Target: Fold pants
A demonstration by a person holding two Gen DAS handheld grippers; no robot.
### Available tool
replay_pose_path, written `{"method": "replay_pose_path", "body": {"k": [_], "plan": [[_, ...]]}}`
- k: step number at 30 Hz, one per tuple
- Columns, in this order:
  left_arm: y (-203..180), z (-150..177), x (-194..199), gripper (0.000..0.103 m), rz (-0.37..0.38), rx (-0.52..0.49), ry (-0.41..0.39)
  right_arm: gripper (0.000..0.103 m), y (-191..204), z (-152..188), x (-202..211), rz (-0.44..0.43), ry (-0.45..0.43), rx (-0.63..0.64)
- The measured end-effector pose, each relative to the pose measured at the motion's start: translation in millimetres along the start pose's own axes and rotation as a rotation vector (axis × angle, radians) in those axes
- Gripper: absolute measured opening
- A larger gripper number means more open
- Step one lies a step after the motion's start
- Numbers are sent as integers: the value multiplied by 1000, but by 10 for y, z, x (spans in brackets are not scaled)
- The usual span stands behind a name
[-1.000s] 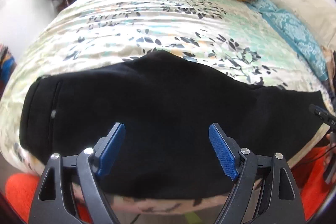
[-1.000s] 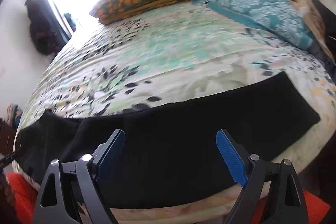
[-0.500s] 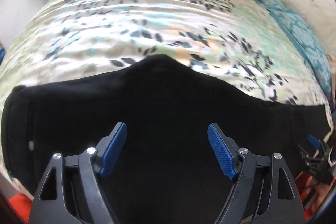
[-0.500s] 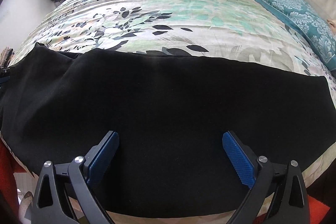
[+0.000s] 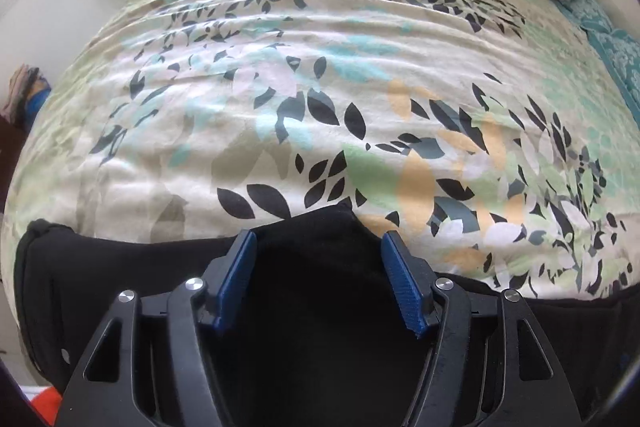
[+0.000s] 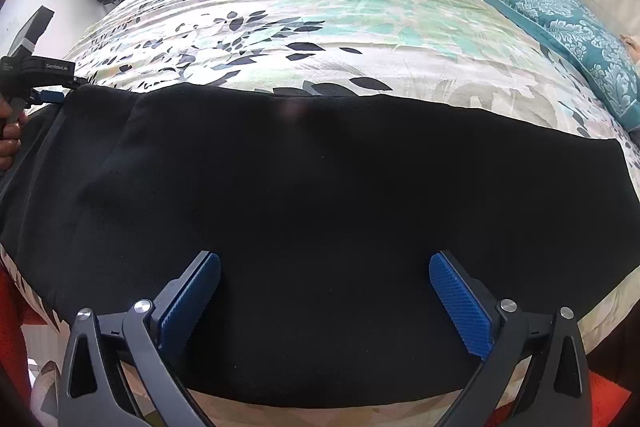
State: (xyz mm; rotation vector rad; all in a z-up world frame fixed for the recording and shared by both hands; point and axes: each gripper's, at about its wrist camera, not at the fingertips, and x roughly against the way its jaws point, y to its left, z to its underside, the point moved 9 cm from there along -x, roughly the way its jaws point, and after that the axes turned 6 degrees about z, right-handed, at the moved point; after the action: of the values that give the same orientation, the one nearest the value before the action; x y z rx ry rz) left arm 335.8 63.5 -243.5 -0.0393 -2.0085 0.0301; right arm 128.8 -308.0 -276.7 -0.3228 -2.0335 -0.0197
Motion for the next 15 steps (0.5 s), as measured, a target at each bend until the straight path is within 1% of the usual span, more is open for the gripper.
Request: {"method": "replay_pose_path", "body": {"k": [1, 3, 5, 7, 9, 11, 12, 13, 14, 15], "plan": [[26, 40, 99, 76, 8, -6, -15, 103, -8, -19, 14, 5, -2, -4], [81, 143, 334, 87, 34, -27, -47, 103, -16, -75, 68, 17, -21, -13], [28, 318, 537, 92, 86, -77, -56, 103, -9, -147, 175, 6, -68, -26], [-50, 569, 674, 93, 128, -142, -38, 103, 28, -214, 277, -8, -110, -29], [-99, 808, 726, 94, 131, -196, -33, 103, 83, -235, 293, -2, -117, -12], [-85, 997, 695, 94, 82, -232, -36, 103, 123, -207, 222, 3, -88, -2], [-27, 1065, 616, 94, 41, -235, -28, 103, 129, -173, 160, -1, -62, -7], [81, 1120, 515, 94, -14, -221, -9, 103, 132, -119, 72, -2, -20, -12], [242, 1168, 407, 96, -75, -184, 10, 103, 123, -52, -24, -1, 22, -14], [390, 1197, 348, 102, -80, -124, -1, 103, 114, -48, -31, -6, -1, -15]]}}
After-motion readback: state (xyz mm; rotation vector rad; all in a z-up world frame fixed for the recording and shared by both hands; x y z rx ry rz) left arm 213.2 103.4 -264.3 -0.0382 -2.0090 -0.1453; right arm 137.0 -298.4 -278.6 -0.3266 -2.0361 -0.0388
